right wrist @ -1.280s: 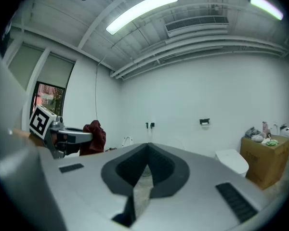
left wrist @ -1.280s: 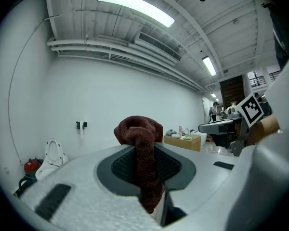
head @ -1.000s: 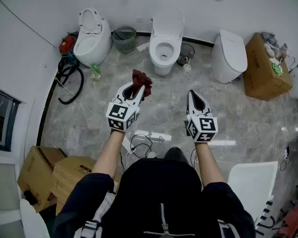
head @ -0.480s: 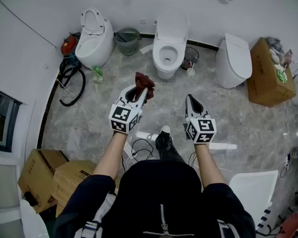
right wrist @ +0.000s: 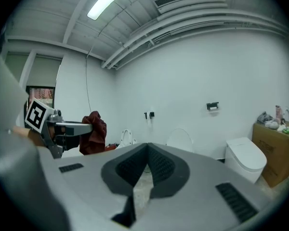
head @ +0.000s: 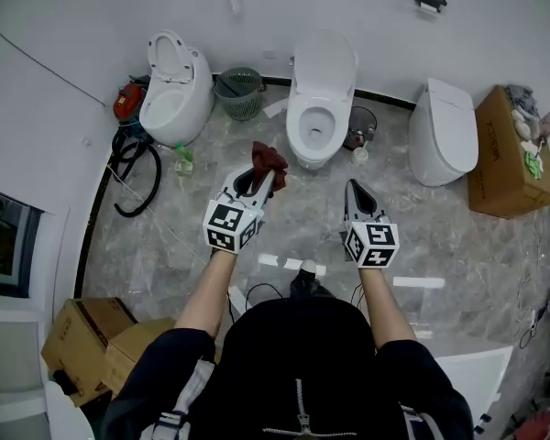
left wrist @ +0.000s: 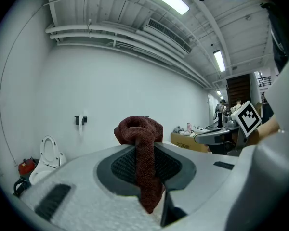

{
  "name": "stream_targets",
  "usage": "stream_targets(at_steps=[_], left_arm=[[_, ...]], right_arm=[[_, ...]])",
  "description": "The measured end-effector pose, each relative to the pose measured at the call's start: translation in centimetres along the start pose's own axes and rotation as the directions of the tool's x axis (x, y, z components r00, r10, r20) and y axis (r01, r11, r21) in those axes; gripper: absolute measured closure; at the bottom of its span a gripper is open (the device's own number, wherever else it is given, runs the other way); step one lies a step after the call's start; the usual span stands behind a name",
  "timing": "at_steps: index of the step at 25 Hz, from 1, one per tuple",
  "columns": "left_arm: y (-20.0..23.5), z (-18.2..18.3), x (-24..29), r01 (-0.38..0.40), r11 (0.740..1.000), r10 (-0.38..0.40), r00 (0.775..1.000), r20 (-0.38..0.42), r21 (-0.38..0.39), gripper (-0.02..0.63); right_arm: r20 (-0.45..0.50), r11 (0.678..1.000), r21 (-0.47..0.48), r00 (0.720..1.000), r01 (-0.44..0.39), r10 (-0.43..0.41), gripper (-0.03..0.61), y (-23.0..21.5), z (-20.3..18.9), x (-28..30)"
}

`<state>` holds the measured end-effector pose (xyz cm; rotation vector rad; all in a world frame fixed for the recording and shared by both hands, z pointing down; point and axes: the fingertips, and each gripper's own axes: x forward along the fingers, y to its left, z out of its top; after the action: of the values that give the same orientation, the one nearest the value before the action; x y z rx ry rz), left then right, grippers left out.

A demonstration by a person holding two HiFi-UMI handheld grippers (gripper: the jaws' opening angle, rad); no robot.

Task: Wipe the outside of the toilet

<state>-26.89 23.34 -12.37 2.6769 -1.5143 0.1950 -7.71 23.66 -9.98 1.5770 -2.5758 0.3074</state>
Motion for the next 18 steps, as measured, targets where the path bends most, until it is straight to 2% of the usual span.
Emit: stream_targets(at_steps=[10,18], left_arm=[[6.6,0.9,8.9,-0.052,0.999,0.052,0.998,-0.024,-0.011,0.529],[13.8,0.2,15.8,-0.011,1.0,0.011,0.999,-0.038,-0.005,0.529]], right_arm=[[-0.011,1.0,-0.002,1.0,-0.014,0.014,0.574,-5.5,2.6,11.0],[-0.029,0.999,0.013,0.999,0.029,-0.029,0.574,-7.2,2.9,19.7]])
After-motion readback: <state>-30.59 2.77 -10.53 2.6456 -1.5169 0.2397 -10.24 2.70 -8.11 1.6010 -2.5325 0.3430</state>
